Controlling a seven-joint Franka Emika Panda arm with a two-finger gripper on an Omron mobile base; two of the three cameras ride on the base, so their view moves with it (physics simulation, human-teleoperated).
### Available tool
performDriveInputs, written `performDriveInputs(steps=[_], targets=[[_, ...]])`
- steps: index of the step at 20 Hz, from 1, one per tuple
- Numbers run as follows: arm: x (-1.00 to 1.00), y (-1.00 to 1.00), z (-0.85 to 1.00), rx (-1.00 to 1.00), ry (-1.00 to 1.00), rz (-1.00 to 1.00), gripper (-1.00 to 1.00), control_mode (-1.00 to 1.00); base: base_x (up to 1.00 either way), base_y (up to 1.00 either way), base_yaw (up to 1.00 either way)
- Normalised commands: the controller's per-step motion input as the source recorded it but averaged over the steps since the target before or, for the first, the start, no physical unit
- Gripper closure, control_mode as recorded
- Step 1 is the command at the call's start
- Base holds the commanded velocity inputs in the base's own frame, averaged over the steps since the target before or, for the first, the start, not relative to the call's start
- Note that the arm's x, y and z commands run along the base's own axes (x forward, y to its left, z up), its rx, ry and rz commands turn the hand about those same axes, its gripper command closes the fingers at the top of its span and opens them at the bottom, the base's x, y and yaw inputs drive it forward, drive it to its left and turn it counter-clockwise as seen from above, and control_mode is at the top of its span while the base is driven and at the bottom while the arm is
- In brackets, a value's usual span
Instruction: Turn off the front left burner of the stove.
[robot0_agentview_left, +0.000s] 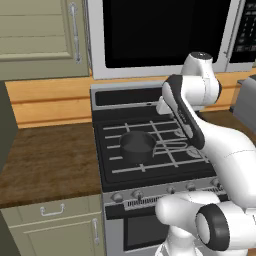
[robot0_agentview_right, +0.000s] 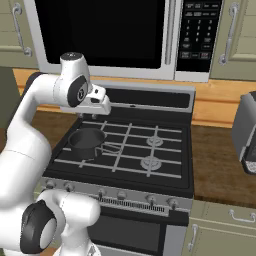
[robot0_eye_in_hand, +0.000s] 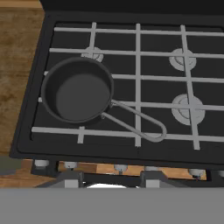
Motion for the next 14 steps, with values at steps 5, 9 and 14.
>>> performDriveInputs(steps=[5,9,14], targets=[[-0.13,0.14,-0.02,-0.03,-0.03,0.00,-1.00,-1.00,0.00,0.00,0.00],[-0.33,0.56,-0.38,0.00,0.11,0.04,-1.00,-1.00,0.00,0.00,0.00],[-0.35,0.76,-0.55,-0.01,0.16,0.09,-1.00,-1.00,0.00,0.00,0.00]])
